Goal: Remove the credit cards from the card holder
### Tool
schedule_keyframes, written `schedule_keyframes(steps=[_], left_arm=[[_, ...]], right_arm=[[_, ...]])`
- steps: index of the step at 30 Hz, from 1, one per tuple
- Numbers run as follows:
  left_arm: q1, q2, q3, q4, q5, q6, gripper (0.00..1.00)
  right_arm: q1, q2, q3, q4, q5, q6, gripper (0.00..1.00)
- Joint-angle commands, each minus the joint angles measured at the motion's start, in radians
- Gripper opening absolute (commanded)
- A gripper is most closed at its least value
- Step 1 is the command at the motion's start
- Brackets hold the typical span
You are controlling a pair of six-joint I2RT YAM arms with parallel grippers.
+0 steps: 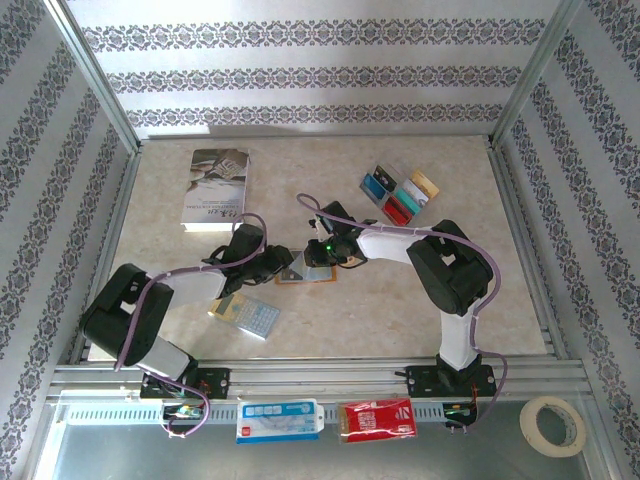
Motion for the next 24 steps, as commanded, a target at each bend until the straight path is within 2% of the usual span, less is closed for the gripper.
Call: schedule_keyframes(steps=[1, 9, 24], left_arm=[[-0.019, -0.024, 0.029, -0.076, -0.029, 0.048, 0.33], [-0.025, 0.019, 0.05, -0.099, -0.019, 0.057, 0.33], [-0.036, 0.106, 0.097, -0.116, 0.018, 0.103, 0.27]], right_arm=[[-0.007, -0.008, -0.026, -0.005, -0.012, 0.0, 0.17], [-0.009, -0.01, -0.028, 0.0, -0.012, -0.001, 0.16], [-0.01, -0.013, -0.027, -0.001, -0.023, -0.003, 0.16]])
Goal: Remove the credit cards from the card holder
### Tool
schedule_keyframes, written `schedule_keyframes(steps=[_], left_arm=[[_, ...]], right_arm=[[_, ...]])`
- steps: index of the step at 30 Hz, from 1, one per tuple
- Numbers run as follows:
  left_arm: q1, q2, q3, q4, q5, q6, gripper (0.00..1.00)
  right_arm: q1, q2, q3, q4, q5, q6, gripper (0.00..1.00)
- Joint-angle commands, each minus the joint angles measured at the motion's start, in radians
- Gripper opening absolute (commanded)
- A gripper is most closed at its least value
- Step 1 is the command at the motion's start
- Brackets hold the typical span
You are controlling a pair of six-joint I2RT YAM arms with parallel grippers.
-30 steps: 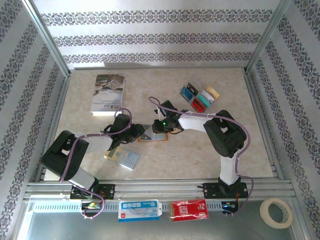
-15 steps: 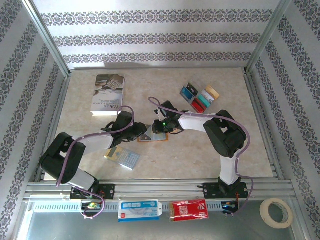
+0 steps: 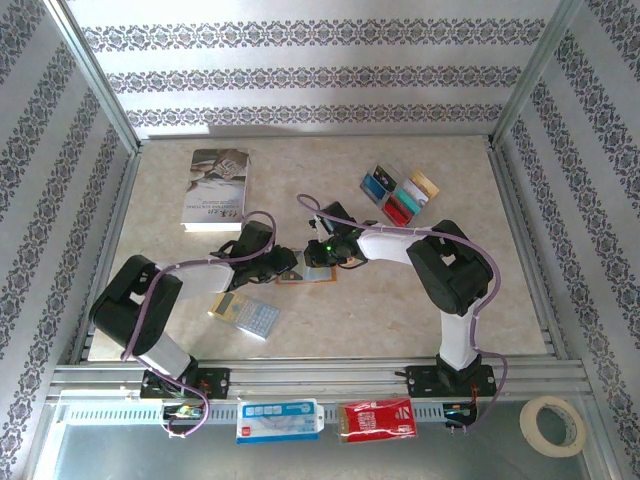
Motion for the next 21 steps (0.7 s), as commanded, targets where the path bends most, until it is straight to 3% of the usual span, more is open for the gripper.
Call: schedule_keyframes(steps=[1, 13, 21], left_arm=[[-0.015, 0.024, 0.023, -0.034, 0.019, 0.032, 0.27], [-0.017, 0.05, 0.032, 0.009, 0.073, 0.04, 0.26], [-0.017, 0.049, 0.039, 0.014, 0.065, 0.055, 0.24]], right_arm=[[-0.01, -0.013, -0.017, -0.023, -0.017, -0.003, 0.16], [-0.02, -0.029, -0.019, -0.021, -0.035, 0.0, 0.17], [-0.035, -0.101, -0.011, -0.012, -0.061, 0.029, 0.23]])
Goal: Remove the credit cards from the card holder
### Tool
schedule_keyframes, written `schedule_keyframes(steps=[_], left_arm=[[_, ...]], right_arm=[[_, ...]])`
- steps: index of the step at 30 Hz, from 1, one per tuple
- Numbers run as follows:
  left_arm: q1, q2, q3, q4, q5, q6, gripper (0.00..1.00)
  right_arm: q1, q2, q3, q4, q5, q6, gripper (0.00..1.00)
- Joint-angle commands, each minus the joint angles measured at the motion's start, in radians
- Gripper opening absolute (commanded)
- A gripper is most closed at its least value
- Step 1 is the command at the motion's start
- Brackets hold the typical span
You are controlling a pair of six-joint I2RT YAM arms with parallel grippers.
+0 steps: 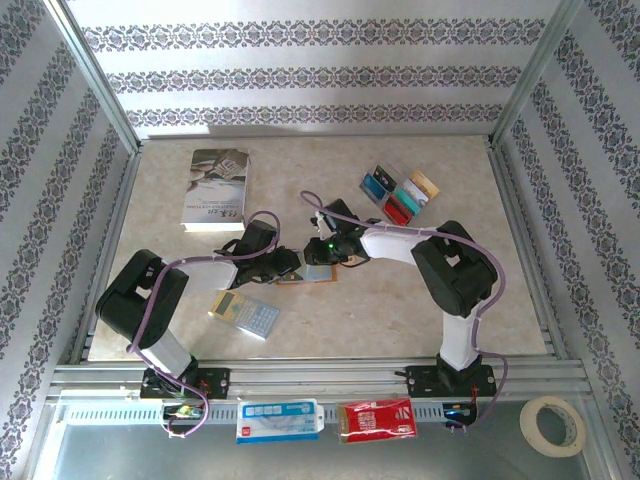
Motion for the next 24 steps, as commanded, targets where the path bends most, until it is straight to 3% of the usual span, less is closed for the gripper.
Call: schedule_keyframes(steps=[1, 7, 24], left_arm=[[-0.017, 0.012, 0.023, 0.013, 0.005, 0.035, 0.24], [-0.025, 0.029, 0.022, 0.091, 0.051, 0.027, 0.25], [-0.145, 0.092, 0.154, 0.151, 0.077, 0.022, 0.5]], right_arm=[[-0.016, -0.082, -0.011, 0.002, -0.024, 0.028, 0.25], [-0.039, -0.178, -0.036, 0.01, 0.019, 0.055, 0.31], [-0.145, -0.35, -0.168, 0.036, 0.127, 0.08, 0.32]])
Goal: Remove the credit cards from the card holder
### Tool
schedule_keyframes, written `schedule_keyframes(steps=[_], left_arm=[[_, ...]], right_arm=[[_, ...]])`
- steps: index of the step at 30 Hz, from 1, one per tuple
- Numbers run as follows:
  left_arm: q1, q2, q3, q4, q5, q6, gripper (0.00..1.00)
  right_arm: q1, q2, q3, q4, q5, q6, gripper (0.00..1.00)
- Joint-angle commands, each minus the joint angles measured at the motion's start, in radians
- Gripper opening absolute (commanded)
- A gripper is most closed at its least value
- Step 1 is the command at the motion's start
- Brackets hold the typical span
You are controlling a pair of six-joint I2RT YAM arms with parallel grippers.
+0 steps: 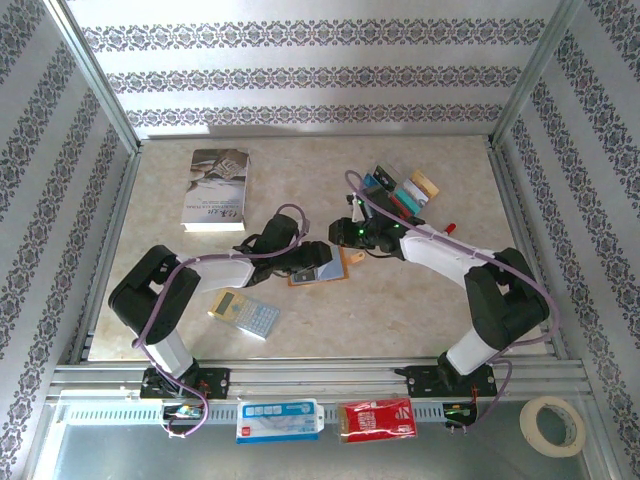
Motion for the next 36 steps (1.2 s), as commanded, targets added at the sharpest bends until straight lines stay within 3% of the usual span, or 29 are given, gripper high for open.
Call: schedule_keyframes(steps=[1, 15, 22, 26, 36], left_arm=[[-0.021, 0.035, 0.037, 0.016, -0.001, 0.015, 0.51], [-0.055, 0.073, 0.111, -0.052, -0.032, 0.019, 0.52], [-0.046, -0.048, 0.082, -0.194, -0.164, 0.076, 0.52], [-0.007, -0.137, 0.017, -0.268, -0.251, 0.1, 0.48], [0.051, -0.219, -0.069, -0.282, -0.29, 0.079, 0.44]], right_arm=[[-0.019, -0.046, -0.024, 0.02, 0.038, 0.014, 0.32], [-0.079, -0.123, -0.081, 0.021, 0.093, 0.02, 0.33], [-0.078, -0.098, -0.066, 0.006, 0.035, 0.013, 0.33], [-0.042, -0.038, -0.04, 0.011, -0.022, 0.025, 0.31], [0.081, 0.15, 0.014, 0.056, -0.079, 0.074, 0.28]])
